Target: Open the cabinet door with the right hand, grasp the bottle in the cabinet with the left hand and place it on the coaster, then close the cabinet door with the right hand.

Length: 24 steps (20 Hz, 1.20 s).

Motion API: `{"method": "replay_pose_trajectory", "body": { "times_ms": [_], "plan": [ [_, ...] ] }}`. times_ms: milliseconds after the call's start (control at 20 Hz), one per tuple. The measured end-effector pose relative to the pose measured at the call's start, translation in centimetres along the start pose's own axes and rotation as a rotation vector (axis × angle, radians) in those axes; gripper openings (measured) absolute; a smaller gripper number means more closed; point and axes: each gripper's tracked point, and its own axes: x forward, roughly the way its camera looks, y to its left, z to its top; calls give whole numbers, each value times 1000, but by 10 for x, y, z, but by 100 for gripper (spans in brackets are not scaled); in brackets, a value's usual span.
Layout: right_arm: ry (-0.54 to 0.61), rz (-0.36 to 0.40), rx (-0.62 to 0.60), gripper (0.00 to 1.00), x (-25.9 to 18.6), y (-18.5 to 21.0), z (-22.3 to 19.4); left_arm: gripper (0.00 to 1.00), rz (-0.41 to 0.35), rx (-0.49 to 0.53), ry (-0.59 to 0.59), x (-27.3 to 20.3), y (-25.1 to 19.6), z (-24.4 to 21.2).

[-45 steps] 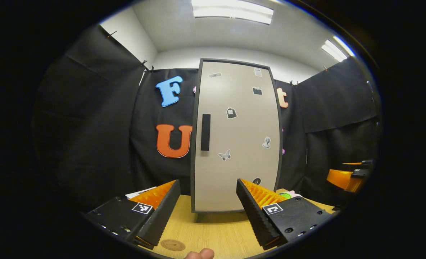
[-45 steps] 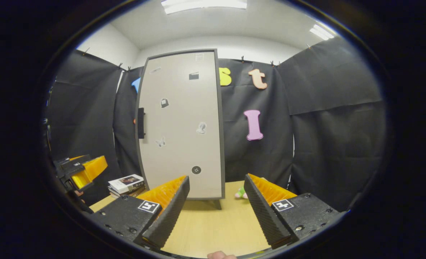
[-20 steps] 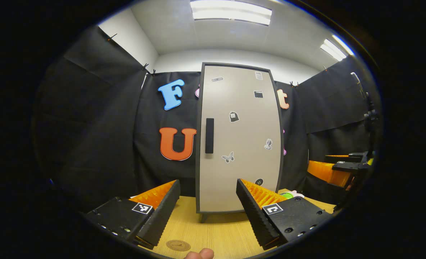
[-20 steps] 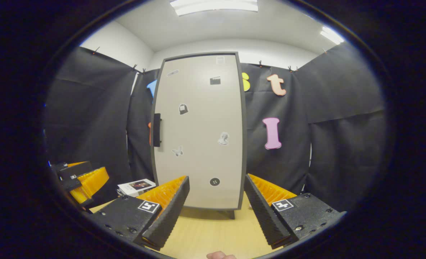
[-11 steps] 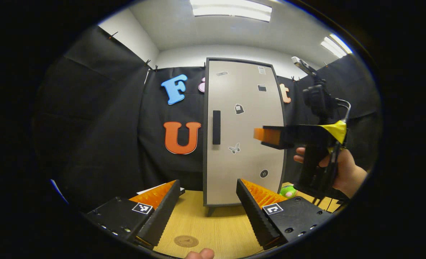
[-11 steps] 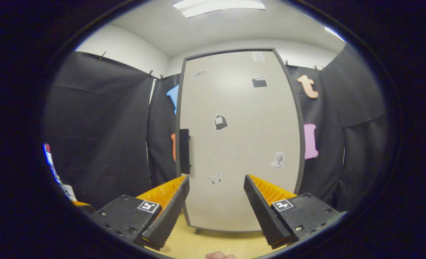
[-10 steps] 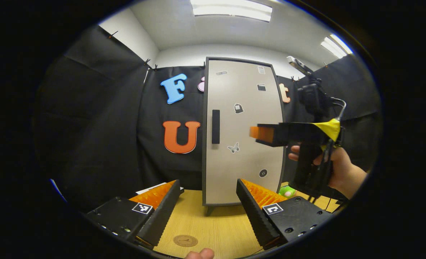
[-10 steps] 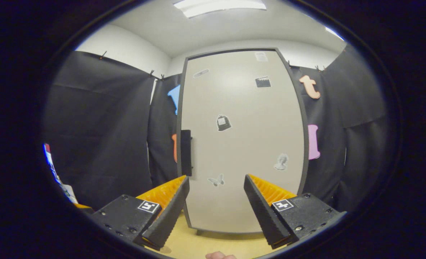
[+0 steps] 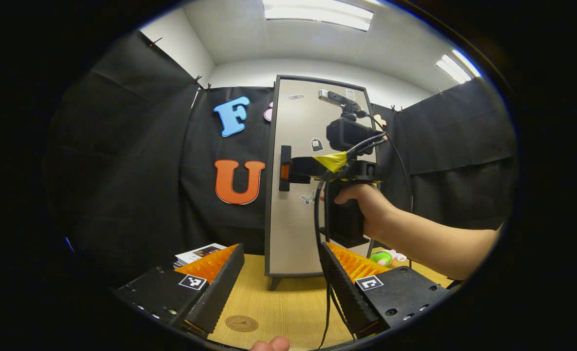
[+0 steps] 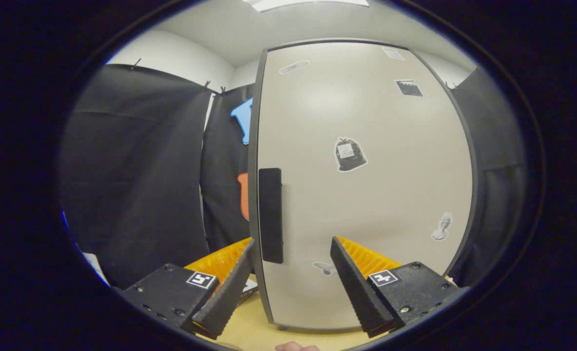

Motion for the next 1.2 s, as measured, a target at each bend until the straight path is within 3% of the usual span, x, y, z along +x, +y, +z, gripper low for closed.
{"method": "replay_pose_trajectory", "body": {
  "times_ms": [450,500,650,700,850,950,1200],
  "plan": [
    [52,-62,54,95,49,7,-4,95,20,13,-12,3,13,1],
    [43,-61,48,92,51,9,-1,95,20,14,-8,4,14,-1],
    [44,-68,15,70,53,12,1,95,22,4,-7,4,15,0],
    [47,-68,9,70,54,12,0,95,22,1,-10,4,16,1],
    [55,-47,9,51,56,18,-1,95,27,0,-12,4,20,0],
    [51,-72,-8,40,57,17,-2,95,32,-1,-14,4,23,1],
    [54,-64,-28,25,57,16,-1,95,29,-11,-7,5,26,0]
  ]
}}
